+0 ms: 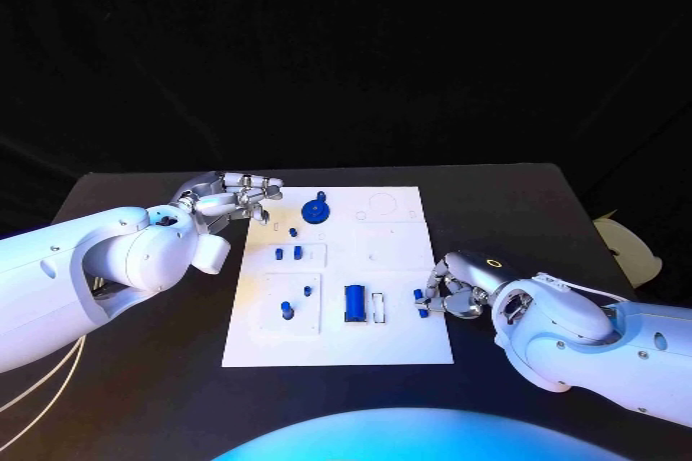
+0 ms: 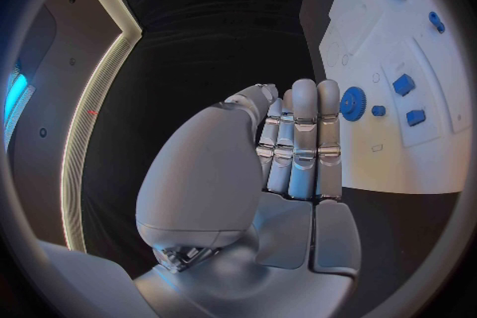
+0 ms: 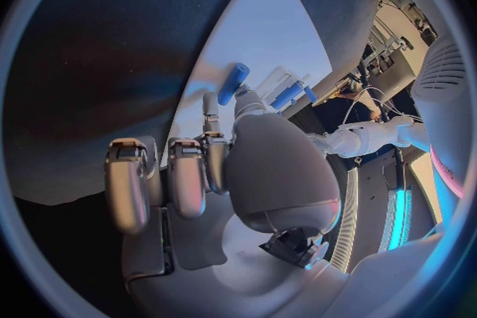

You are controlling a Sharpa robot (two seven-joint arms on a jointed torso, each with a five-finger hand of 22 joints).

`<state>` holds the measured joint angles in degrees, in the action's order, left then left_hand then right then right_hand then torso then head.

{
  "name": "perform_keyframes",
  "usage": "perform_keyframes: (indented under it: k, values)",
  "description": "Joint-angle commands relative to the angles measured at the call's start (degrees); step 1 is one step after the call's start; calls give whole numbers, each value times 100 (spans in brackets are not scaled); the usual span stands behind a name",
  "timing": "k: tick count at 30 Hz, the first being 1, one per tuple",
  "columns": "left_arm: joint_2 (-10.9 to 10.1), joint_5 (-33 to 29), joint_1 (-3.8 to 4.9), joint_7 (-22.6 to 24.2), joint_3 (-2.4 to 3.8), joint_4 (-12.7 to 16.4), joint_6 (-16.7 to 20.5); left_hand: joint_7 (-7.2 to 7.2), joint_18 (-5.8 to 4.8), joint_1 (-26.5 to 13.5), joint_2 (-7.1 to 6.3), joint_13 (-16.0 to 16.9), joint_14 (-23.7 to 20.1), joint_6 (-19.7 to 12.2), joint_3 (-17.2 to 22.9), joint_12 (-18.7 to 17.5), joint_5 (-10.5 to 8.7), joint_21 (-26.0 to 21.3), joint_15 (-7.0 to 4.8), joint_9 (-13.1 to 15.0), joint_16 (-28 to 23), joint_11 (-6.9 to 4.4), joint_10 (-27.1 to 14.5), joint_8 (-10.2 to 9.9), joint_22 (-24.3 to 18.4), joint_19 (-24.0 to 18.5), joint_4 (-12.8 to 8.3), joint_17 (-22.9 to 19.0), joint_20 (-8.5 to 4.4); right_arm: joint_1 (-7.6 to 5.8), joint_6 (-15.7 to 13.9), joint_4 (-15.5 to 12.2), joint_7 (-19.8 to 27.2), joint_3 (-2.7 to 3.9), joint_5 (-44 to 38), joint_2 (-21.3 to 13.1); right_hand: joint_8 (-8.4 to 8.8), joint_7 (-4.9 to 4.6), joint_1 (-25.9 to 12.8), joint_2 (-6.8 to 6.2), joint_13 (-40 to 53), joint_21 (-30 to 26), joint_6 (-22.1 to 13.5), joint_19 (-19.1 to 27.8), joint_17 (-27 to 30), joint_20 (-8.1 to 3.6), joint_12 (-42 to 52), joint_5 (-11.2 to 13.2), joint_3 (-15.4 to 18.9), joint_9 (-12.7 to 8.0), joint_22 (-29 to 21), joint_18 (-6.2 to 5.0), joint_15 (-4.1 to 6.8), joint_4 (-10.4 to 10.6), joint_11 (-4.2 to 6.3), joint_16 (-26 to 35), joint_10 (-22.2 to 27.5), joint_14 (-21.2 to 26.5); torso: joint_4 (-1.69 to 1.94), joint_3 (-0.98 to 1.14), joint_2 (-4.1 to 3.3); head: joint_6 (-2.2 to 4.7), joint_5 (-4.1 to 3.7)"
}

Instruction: Assemble the parts on the task board

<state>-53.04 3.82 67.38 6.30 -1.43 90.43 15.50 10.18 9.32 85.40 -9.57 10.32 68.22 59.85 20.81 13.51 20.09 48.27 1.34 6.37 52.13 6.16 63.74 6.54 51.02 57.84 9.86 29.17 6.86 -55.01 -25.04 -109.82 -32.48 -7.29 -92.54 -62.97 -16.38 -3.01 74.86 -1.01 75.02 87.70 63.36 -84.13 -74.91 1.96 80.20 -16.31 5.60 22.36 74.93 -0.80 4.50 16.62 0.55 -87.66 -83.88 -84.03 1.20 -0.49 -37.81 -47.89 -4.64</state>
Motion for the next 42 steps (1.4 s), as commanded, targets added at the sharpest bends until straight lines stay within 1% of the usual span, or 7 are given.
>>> perform_keyframes:
  k: [1, 19, 28, 31, 35, 39, 42]
  values:
    - [2, 0, 1, 44, 3, 20, -110, 11, 105, -16, 26, 8, -34, -35, -21, 13, 4, -18, 21, -8, -15, -11, -38, 20, -5, -24, -7, -5, -4, 20, 323, 19, -26, -5, -216, 19, 5, -6, -48, -40, 706, -20, 57, -470, -1023, 24, -37, -10, 12, 4, 1431, 22, -14, -5, 46, 16, -98, -491, -1, 3, 1, -7, 6]
    - [-19, 0, 1, 16, 3, 26, -128, 10, 107, -16, 28, 8, -36, -38, -20, 17, 5, -27, 21, -10, -15, -12, -43, 22, -12, -28, -9, -8, -3, 110, 722, 82, -44, -9, -672, 194, 8, 22, 103, -349, 701, -39, 140, -461, -1011, -2, -57, 179, -49, 33, 1426, 18, 11, -35, 72, 25, -96, -489, -6, 2, 0, -25, 2]
    - [-22, 0, 1, 13, 3, 29, -128, 10, 109, -16, 28, 8, -38, -42, -20, 19, 5, -36, 21, -12, -15, -11, -48, 22, -19, -34, -10, -9, -3, 116, 998, 131, -72, -9, -970, 267, 20, 36, 380, -436, 695, -45, 147, -458, -1011, -16, -77, 19, -198, 52, 1424, 17, 26, -100, 87, 26, -86, -489, 6, 1, 2, -49, 7]
    - [-23, 0, 1, 12, 3, 29, -126, 10, 109, -16, 28, 8, -39, -43, -20, 19, 5, -38, 21, -12, -15, -11, -50, 22, -21, -35, -10, -10, -3, 116, 1055, 143, -79, -9, -1022, 295, 34, 44, 590, -446, 691, -54, 138, -454, -1005, -24, -90, -216, -296, 54, 1422, 15, 36, -189, 96, 31, -76, -487, 5, -1, 1, -59, 13]
    - [-26, 1, 1, 11, 3, 31, -122, 10, 109, -16, 28, 8, -39, -43, -20, 19, 5, -38, 21, -12, -15, -11, -50, 22, -21, -35, -10, -10, -3, 116, 961, 135, -101, -8, -1049, 314, 61, 80, 977, -307, 697, -33, 148, -464, -1014, -48, -94, -473, -633, 47, 1428, 20, 65, -324, 133, 27, -73, -489, 4, 2, 1, -58, 20]
    - [-28, 1, 1, 11, 3, 31, -119, 10, 109, -14, 31, 7, -40, -45, -18, 21, 6, -39, 21, -13, -15, -11, -53, 22, -21, -35, -12, -11, -3, 115, 730, 105, -123, -7, -901, 304, 78, 84, 989, -196, 718, 9, 132, -485, -1042, -66, -72, -790, -942, 56, 1441, 30, 73, -245, 148, 13, -96, -496, -3, 1, 3, -53, 31]
    - [-25, 1, 1, 11, 3, 31, -118, 10, 109, -14, 31, 7, -40, -45, -18, 21, 6, -39, 21, -13, -15, -11, -53, 22, -21, -35, -12, -11, -3, 101, 504, 72, -137, -5, -532, 283, 67, 76, 867, -269, 723, 50, 119, -504, -1064, -68, -72, -1339, -1230, 94, 1453, 39, 70, -110, 140, 1, -109, -501, 1, 3, 1, -53, 29]
